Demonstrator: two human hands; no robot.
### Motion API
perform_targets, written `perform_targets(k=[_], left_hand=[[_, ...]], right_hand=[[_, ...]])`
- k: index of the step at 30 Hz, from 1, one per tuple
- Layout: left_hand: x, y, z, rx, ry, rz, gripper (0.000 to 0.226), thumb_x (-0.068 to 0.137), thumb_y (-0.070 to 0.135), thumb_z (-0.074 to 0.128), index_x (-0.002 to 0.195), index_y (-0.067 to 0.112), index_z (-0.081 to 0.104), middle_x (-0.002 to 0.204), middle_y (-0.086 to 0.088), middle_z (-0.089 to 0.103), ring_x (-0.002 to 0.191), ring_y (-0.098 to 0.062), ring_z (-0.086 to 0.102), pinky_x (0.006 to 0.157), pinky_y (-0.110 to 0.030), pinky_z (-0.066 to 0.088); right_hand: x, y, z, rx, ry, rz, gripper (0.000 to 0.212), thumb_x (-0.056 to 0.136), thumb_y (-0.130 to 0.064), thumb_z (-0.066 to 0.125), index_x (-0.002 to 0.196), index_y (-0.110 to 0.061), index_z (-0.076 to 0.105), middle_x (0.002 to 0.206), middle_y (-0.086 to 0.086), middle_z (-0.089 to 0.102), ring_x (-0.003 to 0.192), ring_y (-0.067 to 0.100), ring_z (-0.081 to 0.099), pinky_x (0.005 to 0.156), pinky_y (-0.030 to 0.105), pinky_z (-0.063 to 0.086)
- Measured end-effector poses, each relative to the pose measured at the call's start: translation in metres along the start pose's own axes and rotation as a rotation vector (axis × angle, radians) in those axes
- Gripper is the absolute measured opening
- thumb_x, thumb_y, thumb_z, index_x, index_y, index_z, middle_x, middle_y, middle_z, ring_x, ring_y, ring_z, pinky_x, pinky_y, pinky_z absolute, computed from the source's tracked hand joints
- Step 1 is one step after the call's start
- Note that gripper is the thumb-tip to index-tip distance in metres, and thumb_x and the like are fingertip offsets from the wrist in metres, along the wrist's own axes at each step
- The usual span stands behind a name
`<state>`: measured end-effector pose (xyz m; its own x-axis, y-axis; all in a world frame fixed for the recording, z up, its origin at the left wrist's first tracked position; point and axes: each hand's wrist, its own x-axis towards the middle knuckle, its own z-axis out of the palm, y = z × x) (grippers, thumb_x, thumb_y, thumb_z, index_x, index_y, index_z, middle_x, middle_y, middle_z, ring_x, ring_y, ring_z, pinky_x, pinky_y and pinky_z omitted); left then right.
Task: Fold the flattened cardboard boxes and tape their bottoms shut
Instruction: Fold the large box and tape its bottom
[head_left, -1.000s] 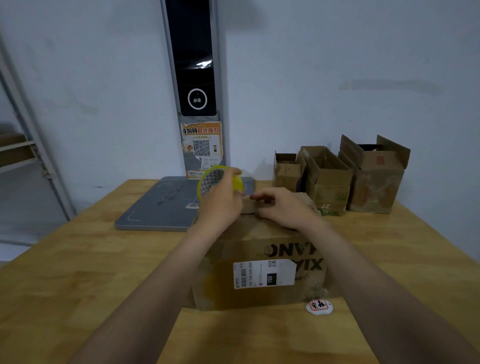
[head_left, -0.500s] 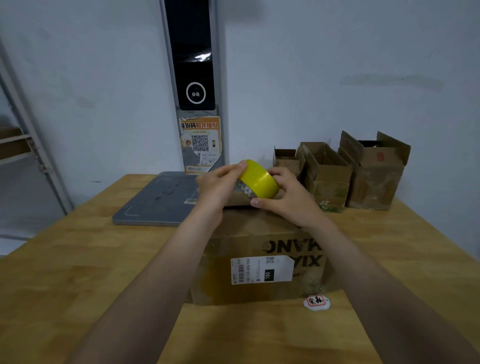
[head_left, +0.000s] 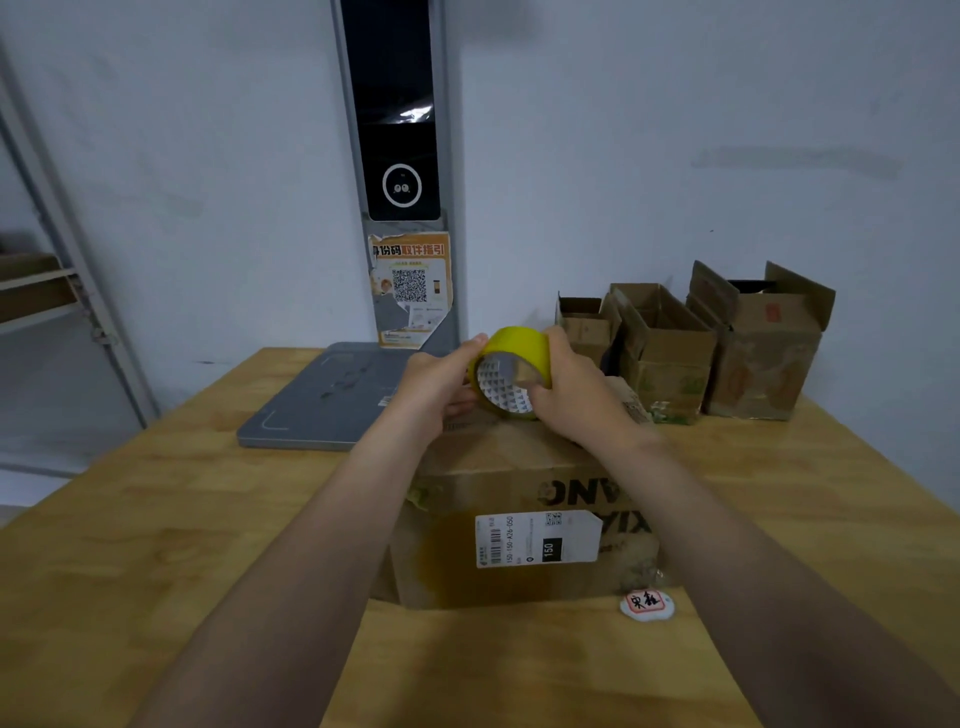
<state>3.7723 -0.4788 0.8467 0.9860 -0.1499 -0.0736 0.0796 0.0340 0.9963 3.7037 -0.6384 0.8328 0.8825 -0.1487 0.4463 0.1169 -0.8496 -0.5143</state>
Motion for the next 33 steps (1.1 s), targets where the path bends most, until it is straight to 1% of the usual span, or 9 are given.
perform_targets(k=[4,8,12,16,19,22,25,27,33], left_hand=[[-0.001,-0.001,0.003,0.061,-0.001,0.004,0.069,0.087,0.051,0.078,0.132,0.003,0.057,0.105,-0.012,0.074,0.076,-0.023,0.078,0.059,-0.03,0.063],[0.001,-0.005,-0.002,0.053,-0.005,0.028,0.097,0.093,0.036,0.076,0.16,0.008,0.011,0.107,-0.016,0.072,0.058,-0.017,0.074,0.05,-0.027,0.056],[0.005,-0.015,-0.003,0.052,-0.006,0.062,0.076,0.092,0.023,0.079,0.148,0.008,0.03,0.1,-0.016,0.074,0.055,-0.012,0.072,0.056,-0.029,0.055],[0.006,-0.017,-0.003,-0.074,0.016,0.045,0.051,0.09,0.012,0.078,0.127,0.014,0.042,0.084,-0.009,0.076,0.057,-0.013,0.074,0.057,-0.028,0.058],[0.002,-0.016,-0.005,-0.136,0.018,0.038,0.045,0.091,0.007,0.076,0.123,0.011,0.044,0.075,-0.007,0.076,0.056,-0.016,0.073,0.047,-0.02,0.052],[-0.002,-0.013,-0.01,-0.076,-0.017,0.035,0.043,0.091,0.01,0.077,0.124,0.008,0.048,0.068,-0.004,0.075,0.056,-0.016,0.073,0.059,-0.026,0.055],[-0.004,-0.011,-0.013,-0.035,-0.059,0.031,0.042,0.091,0.008,0.077,0.121,0.008,0.048,0.077,-0.01,0.077,0.062,-0.018,0.075,0.066,-0.03,0.061],[-0.006,-0.012,-0.012,0.003,-0.043,0.06,0.042,0.091,0.006,0.076,0.117,0.01,0.043,0.088,-0.016,0.077,0.065,-0.019,0.075,0.076,-0.037,0.062],[-0.014,-0.017,-0.024,-0.032,0.061,0.144,0.043,0.091,0.006,0.076,0.094,0.023,0.037,0.086,-0.014,0.073,0.064,-0.017,0.074,0.075,-0.036,0.062]], right_hand=[[0.001,0.004,0.004,0.029,0.084,-0.001,0.043,0.097,-0.009,0.055,0.136,-0.02,0.041,0.106,0.009,0.062,0.092,0.032,0.062,0.063,0.036,0.044],[0.004,0.012,0.001,0.199,0.108,0.018,0.045,0.099,-0.005,0.051,0.137,-0.028,0.047,0.108,0.011,0.066,0.092,0.031,0.063,0.064,0.032,0.041],[0.004,0.012,0.001,0.286,0.133,0.049,0.039,0.102,-0.009,0.054,0.134,-0.031,0.053,0.107,-0.003,0.064,0.094,0.017,0.058,0.072,0.027,0.042],[0.007,0.01,0.0,0.413,0.17,0.168,0.008,0.103,-0.027,0.057,0.11,-0.026,0.062,0.091,-0.014,0.064,0.08,0.002,0.061,0.063,0.019,0.041],[0.005,0.01,-0.002,0.449,0.154,0.191,0.01,0.1,-0.03,0.064,0.102,-0.02,0.067,0.086,-0.005,0.068,0.076,0.002,0.064,0.062,0.027,0.043],[0.0,0.009,-0.003,0.272,0.018,0.207,0.022,0.09,-0.023,0.077,0.107,-0.019,0.063,0.095,-0.004,0.064,0.083,0.016,0.059,0.065,0.031,0.043],[-0.001,0.008,-0.004,0.214,0.045,0.19,0.017,0.095,-0.01,0.066,0.109,-0.018,0.062,0.095,-0.001,0.064,0.087,0.021,0.059,0.064,0.031,0.043],[-0.002,0.007,-0.004,0.237,0.106,0.18,0.018,0.096,-0.003,0.057,0.106,-0.018,0.062,0.09,-0.004,0.064,0.081,0.014,0.058,0.068,0.033,0.045],[-0.003,0.008,-0.004,0.285,0.138,0.151,0.04,0.094,0.004,0.052,0.104,-0.033,0.06,0.083,-0.023,0.062,0.073,-0.008,0.055,0.062,0.015,0.042]])
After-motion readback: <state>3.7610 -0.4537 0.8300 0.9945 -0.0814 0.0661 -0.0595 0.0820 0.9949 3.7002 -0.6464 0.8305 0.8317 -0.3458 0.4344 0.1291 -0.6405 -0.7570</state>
